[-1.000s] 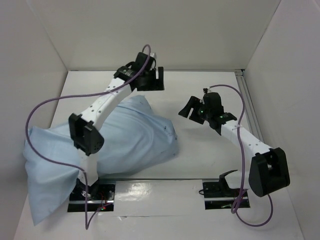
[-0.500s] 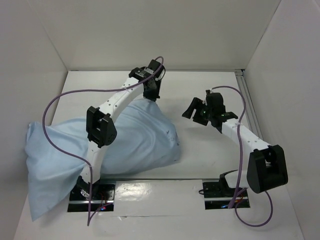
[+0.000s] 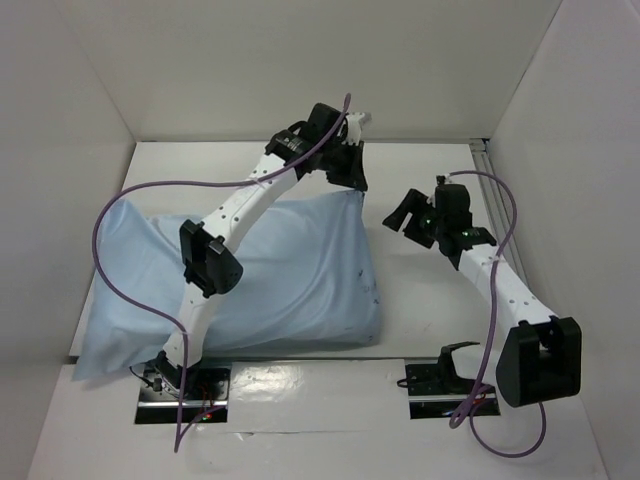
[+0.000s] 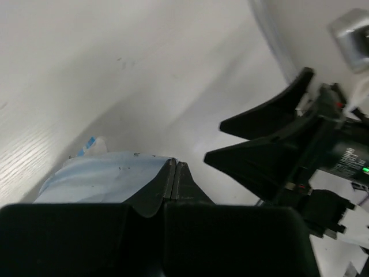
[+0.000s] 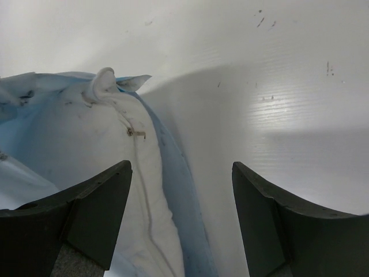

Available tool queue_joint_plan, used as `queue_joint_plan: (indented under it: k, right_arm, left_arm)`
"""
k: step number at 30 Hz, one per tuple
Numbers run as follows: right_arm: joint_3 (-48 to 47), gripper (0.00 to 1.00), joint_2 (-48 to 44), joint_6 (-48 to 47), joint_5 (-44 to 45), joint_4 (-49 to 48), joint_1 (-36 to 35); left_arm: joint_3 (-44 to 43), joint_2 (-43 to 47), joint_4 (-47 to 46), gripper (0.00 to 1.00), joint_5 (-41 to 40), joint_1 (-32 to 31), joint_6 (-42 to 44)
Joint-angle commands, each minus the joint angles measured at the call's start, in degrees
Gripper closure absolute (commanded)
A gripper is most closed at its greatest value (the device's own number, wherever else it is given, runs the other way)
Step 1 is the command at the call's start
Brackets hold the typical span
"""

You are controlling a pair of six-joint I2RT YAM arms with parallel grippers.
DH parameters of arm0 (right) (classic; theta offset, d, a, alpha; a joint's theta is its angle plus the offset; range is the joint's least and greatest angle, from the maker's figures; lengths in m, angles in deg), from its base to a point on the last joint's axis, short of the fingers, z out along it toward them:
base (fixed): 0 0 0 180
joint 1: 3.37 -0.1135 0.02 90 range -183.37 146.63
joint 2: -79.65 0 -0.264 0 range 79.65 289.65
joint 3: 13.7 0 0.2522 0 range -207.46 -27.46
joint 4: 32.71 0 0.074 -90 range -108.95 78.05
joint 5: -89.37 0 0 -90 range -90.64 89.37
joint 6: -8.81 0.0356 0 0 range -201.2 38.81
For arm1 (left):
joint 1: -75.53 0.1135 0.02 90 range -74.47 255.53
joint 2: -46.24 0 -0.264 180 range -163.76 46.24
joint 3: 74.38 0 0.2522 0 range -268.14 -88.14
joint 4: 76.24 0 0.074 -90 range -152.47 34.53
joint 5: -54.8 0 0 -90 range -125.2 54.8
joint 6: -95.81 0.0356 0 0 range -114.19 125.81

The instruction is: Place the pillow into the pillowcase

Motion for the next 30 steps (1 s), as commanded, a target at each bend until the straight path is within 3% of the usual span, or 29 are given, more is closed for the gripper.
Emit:
queue_joint_plan:
  k: [1,7,9,10,12,13,15,18,19,25,30]
  right_arm:
    - [0.39,0.22,-1.31,-1.04,0.07,1.81,1.18]
    - [0.92,0.22,-1.84,-0.51,-4.76,-0.64,1.7]
    - [2.58,0.22,-1.23,-1.74,-11.69,-4.06,1.7]
    - [3.55,0.33,-1.23,-1.74,-15.2,-6.34,1.7]
    - [7.23,0.43,0.79,1.13,-25.57,-15.96,0.83]
    - [10.21,0.57,1.84,2.99,-30.48,-20.38,0.04]
    - [12.16,0.68,6.84,7.55,-34.81,-34.56,-3.37]
    - [12.17,0.76,14.47,16.17,-41.14,-47.36,-7.33]
    - [12.17,0.77,16.25,19.93,-41.94,-54.89,-8.22]
    - [2.69,0.86,29.77,28.92,-41.95,-70.22,-14.37]
    - [5.74,0.91,32.17,40.53,-39.23,-81.5,-10.26]
  left_arm:
    - [-2.84,-0.53,-13.99,1.0,13.64,0.3,-5.63]
    - [-5.81,-2.37,-27.17,1.0,20.77,1.17,-14.78]
    - [-6.53,-3.08,-28.77,1.0,23.41,1.97,-17.67]
    - [-6.53,-3.08,-29.3,1.0,23.94,2.49,-17.69]
    - [-5.22,-2.3,-29.91,1.0,24.55,2.5,-18.21]
    - [-4.69,-1.51,-30.88,1.0,25.17,2.5,-18.22]
    - [-4.16,-0.89,-31.67,1.0,26.83,1.27,-19.01]
    - [-4.68,1.04,-33.34,1.0,28.86,0.65,-19.71]
    - [-4.68,1.57,-34.83,1.0,30.26,0.04,-20.41]
    - [-4.06,2.2,-40.29,1.0,34.13,-1.8,-24.8]
    - [-4.69,0.96,-41.17,1.0,34.67,-1.81,-26.48]
